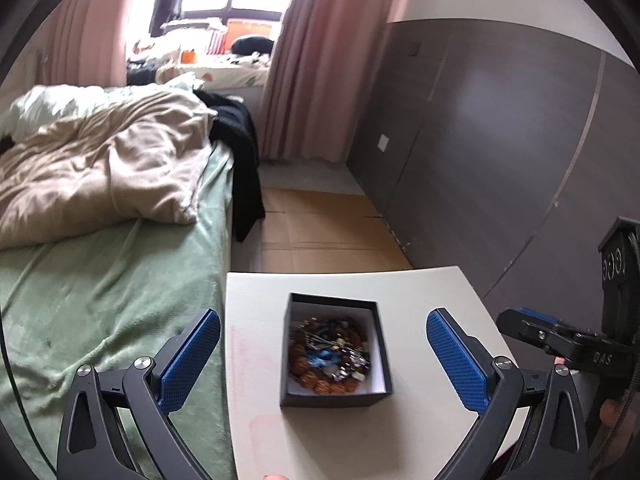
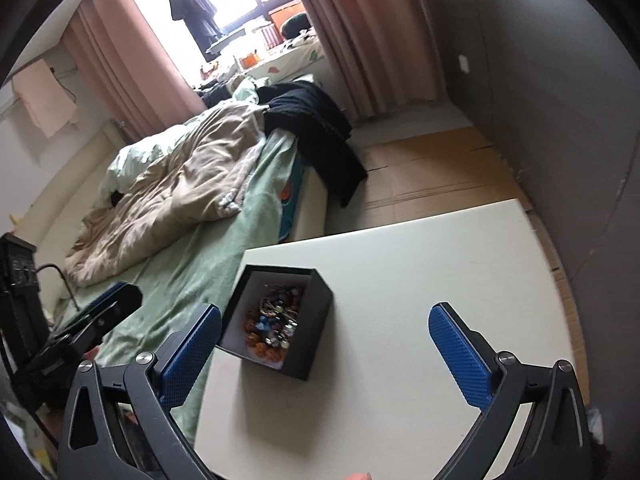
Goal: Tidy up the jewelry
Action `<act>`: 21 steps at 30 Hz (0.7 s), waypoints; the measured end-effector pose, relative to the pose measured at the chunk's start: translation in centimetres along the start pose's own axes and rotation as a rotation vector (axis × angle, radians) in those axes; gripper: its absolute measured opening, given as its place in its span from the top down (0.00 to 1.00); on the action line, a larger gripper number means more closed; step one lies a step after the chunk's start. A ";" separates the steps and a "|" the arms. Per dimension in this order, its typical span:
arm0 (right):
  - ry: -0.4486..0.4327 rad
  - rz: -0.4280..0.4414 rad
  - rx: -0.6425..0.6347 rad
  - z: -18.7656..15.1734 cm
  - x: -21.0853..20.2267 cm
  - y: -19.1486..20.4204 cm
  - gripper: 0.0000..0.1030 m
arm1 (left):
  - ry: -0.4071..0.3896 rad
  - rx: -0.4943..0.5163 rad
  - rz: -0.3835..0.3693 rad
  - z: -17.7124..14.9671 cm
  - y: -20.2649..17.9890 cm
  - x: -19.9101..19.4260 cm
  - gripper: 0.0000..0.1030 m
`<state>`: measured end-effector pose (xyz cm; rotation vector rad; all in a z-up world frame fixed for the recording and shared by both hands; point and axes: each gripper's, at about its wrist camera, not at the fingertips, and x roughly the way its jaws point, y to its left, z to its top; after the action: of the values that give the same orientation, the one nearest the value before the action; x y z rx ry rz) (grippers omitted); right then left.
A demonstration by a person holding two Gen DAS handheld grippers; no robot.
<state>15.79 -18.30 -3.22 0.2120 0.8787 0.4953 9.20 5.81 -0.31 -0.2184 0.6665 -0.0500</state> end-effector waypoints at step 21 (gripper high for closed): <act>-0.159 -0.120 -0.060 -1.5 -8.3 -1.1 0.00 | -0.112 0.082 0.071 -1.3 -3.5 -3.9 0.00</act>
<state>10.56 -23.37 1.12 0.1406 0.7160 0.3871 5.40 2.63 1.79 -0.1170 0.5594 0.0033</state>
